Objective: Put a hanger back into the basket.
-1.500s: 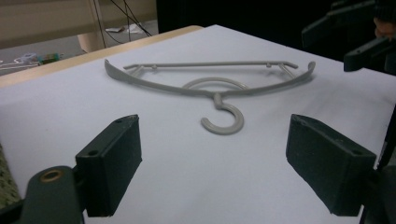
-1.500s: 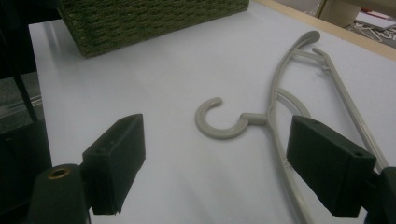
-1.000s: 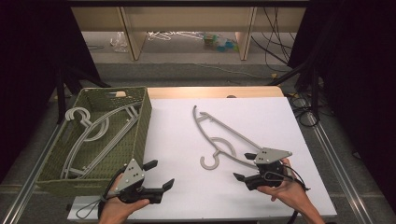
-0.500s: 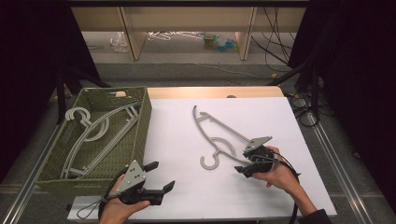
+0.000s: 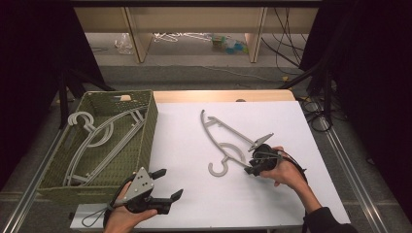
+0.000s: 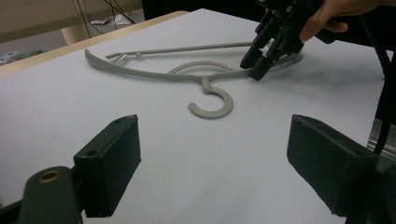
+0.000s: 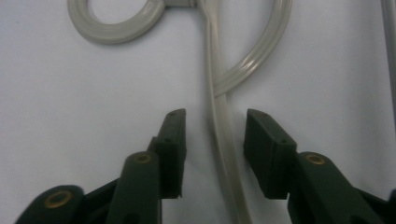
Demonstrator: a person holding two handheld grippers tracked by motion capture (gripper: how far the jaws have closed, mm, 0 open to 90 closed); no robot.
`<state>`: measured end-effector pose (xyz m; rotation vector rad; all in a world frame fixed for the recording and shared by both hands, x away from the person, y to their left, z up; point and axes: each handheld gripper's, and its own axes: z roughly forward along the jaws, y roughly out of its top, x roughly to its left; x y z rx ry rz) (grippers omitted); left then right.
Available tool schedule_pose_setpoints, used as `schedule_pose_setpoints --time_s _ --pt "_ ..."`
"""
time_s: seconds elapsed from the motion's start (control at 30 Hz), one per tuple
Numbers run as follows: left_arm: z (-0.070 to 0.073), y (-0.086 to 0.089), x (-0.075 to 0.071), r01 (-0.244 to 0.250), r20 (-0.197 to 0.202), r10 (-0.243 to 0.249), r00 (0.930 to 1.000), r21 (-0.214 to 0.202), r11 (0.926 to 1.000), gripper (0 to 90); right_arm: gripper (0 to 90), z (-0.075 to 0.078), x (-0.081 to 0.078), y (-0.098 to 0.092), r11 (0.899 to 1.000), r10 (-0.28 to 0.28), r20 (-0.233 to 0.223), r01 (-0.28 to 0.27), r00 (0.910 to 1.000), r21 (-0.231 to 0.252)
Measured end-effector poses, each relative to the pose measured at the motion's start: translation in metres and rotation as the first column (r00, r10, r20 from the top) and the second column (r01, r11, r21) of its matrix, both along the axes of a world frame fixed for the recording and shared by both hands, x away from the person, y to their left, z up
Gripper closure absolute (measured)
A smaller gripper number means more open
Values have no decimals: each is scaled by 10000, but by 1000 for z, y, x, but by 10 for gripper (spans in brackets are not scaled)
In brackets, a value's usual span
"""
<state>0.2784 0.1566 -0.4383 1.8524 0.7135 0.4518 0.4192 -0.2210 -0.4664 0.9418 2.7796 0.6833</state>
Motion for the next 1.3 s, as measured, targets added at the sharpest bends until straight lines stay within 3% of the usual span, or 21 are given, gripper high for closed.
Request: schedule_pose_setpoints --time_s 0.13,0.27,0.53,0.97,1.3 --pt "0 0 0 -16 11 16 10000 40 10000 175 653 1 4 2 9998 -138 -303 132 9994 -176" --pt "0 1 0 -24 14 24 10000 34 10000 177 677 2 5 4 9992 -56 -310 43 9995 -406" --pt "0 2 1 -44 30 44 10000 56 10000 182 796 4 6 8 9957 454 -380 -483 9982 -788" --pt "0 1 1 9 16 -9 10000 84 10000 185 784 3 8 6 9963 509 -519 -543 9974 -661" --pt "0 3 2 -14 15 14 10000 77 10000 192 820 4 7 7 9878 1299 -215 -1313 9913 -841"
